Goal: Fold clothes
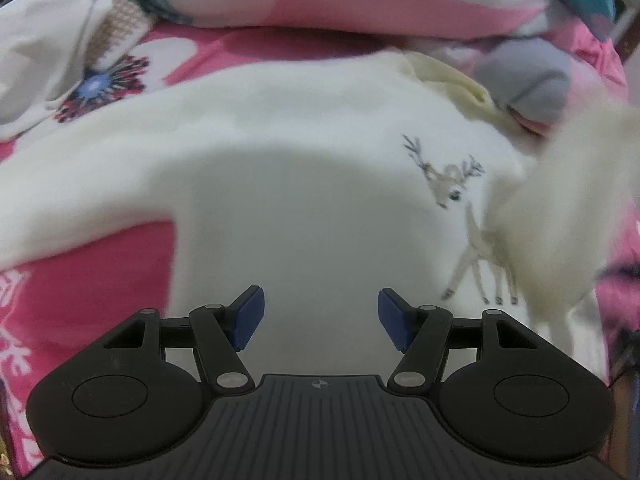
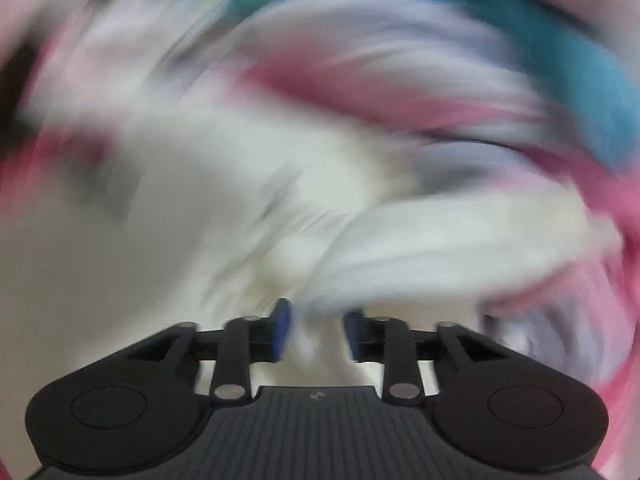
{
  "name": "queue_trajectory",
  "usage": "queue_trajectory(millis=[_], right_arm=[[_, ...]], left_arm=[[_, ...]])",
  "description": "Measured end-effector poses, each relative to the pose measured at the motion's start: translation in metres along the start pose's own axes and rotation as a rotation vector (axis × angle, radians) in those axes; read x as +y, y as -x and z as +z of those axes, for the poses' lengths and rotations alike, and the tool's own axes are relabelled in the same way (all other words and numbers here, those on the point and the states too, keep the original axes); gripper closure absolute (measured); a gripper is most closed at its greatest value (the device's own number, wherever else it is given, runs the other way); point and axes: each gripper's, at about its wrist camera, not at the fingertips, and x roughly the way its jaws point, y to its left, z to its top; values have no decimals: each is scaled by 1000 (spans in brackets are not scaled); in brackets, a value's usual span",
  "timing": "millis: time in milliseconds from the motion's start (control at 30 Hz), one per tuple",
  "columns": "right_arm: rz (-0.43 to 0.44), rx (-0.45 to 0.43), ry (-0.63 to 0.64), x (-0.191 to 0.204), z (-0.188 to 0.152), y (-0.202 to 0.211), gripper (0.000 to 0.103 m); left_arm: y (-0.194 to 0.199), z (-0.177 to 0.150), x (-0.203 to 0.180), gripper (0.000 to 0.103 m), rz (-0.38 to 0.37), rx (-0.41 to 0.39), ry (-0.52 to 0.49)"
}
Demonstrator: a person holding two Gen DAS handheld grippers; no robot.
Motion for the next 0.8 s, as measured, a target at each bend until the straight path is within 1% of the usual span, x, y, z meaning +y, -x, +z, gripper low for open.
queue_trajectory(millis=[33, 67, 133, 267, 300, 367, 467, 533, 600, 633, 667, 700, 767, 800], right_arm=[[-3, 33, 86, 21, -3, -10, 65], [-6, 52, 140, 35, -7, -16, 65], [-9, 70, 148, 44, -10, -21, 65], [56, 74, -112, 12, -5, -6, 63], [111, 76, -232, -4, -6, 0, 63], [271, 77, -519, -35, -10, 9, 62], [643, 120, -996, -66, -44, 18, 62], [848, 166, -1211, -57, -69, 22, 61], [984, 226, -1345, -36, -90, 25, 61], [999, 252, -1375, -28, -96, 28, 60], [980, 269, -1389, -24, -100, 27, 60], [939, 270, -1395, -23, -103, 26, 60], [849, 238, -1446, -33, -107, 16, 59], [807, 221, -1471, -38, -109, 11, 59]], left_arm=[[0, 1, 2, 40, 1, -1, 6], [0, 1, 4, 40, 2, -2, 11], [1, 2, 8, 40, 5, -5, 22], [0, 2, 11, 40, -21, 0, 50], [0, 3, 12, 40, -36, 1, 61], [0, 5, 13, 40, -75, 4, 100], [-2, 9, 17, 39, -153, 7, 185], [-7, 12, 19, 38, -188, 7, 228], [-14, 16, 18, 38, -211, 10, 248], [-19, 18, 16, 38, -215, 8, 241], [-23, 19, 13, 38, -216, 4, 229], [-29, 22, 12, 38, -218, 7, 233], [-40, 29, 8, 38, -222, 13, 241], [-43, 32, 7, 38, -230, 2, 265]])
